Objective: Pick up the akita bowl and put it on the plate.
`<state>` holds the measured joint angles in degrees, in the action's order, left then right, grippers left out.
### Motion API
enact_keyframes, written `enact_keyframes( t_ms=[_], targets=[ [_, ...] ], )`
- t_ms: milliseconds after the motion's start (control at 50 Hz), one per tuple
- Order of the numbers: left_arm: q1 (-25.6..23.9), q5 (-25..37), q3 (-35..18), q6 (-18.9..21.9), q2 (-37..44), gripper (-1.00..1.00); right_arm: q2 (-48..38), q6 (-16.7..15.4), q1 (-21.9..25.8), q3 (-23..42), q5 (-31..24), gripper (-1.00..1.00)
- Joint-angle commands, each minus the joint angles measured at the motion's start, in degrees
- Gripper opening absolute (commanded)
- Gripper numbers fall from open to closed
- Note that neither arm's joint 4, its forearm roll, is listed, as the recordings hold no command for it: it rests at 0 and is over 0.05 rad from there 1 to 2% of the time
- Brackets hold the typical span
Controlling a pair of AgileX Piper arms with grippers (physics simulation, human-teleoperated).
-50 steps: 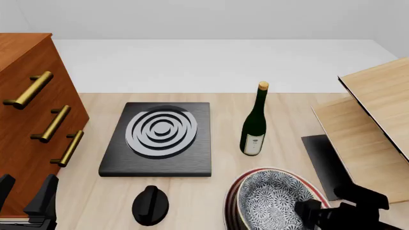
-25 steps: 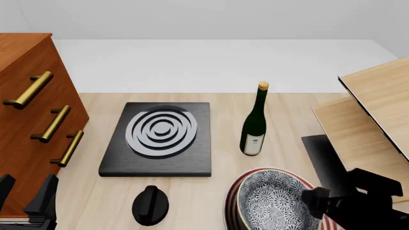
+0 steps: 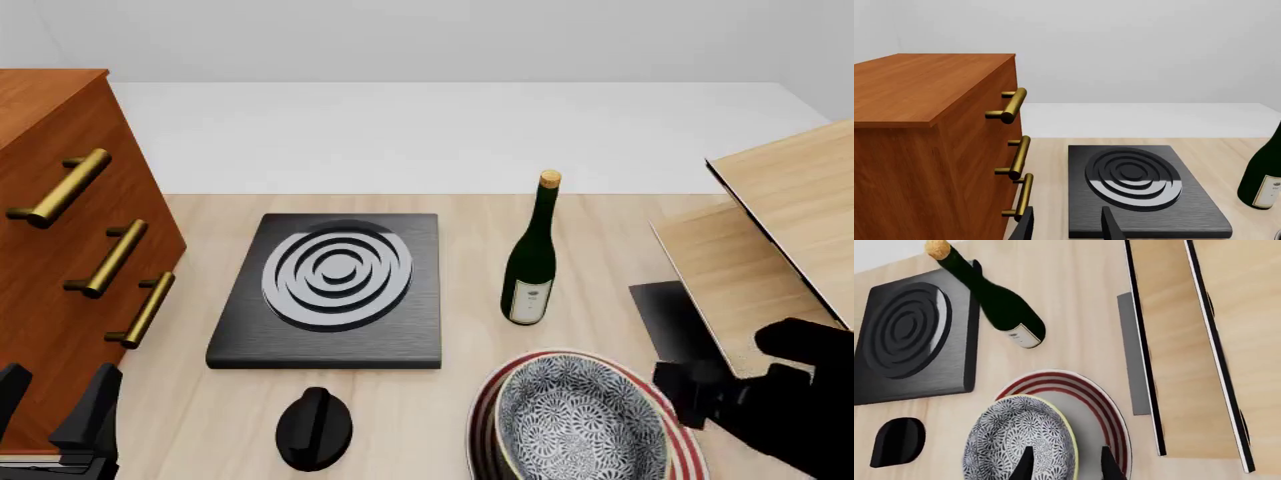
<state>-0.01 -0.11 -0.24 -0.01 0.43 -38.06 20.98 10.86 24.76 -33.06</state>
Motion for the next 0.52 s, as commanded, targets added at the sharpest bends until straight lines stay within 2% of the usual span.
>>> enact_keyframes(
  t_ms=[20,100,120,180,200,220,260,340,360,480,520],
  targets=[
    [0.01,0.00,0.00,0.01,-0.01,1.00,3.30,-6.11,-4.37,2.08,2.47,1.00],
    [0.00,0.00,0.00,0.01,0.01,1.00,5.35,-9.30,-6.65,1.20,5.33,1.00],
    [0.01,0.00,0.00,0.00,-0.02,1.00,5.29,-11.60,-7.35,0.69,6.15,1.00],
    [0.01,0.00,0.00,0.00,-0.01,1.00,5.90,-15.07,-8.35,-0.43,7.47,1.00],
    [-0.01,0.00,0.00,-0.01,0.01,1.00,5.22,-16.41,-11.07,-0.55,9.39,1.00],
    [0.00,0.00,0.00,0.02,0.01,1.00,5.18,-16.62,-11.48,-0.70,9.80,1.00],
    [0.00,0.00,0.00,0.00,0.01,1.00,8.62,-14.99,-10.18,-2.38,9.98,1.00],
    [0.00,0.00,0.00,-0.01,0.00,1.00,11.33,-15.62,-10.29,-4.97,11.30,1.00],
    [-0.01,0.00,0.00,0.00,0.00,1.00,12.82,-14.87,-10.28,-5.73,11.48,1.00],
    [0.00,0.00,0.00,0.00,0.00,1.00,19.89,-15.36,-11.95,-8.86,11.73,1.00],
    [0.00,0.00,0.00,0.01,0.00,1.00,23.83,-14.34,-12.72,-9.32,11.15,1.00]
  ],
)
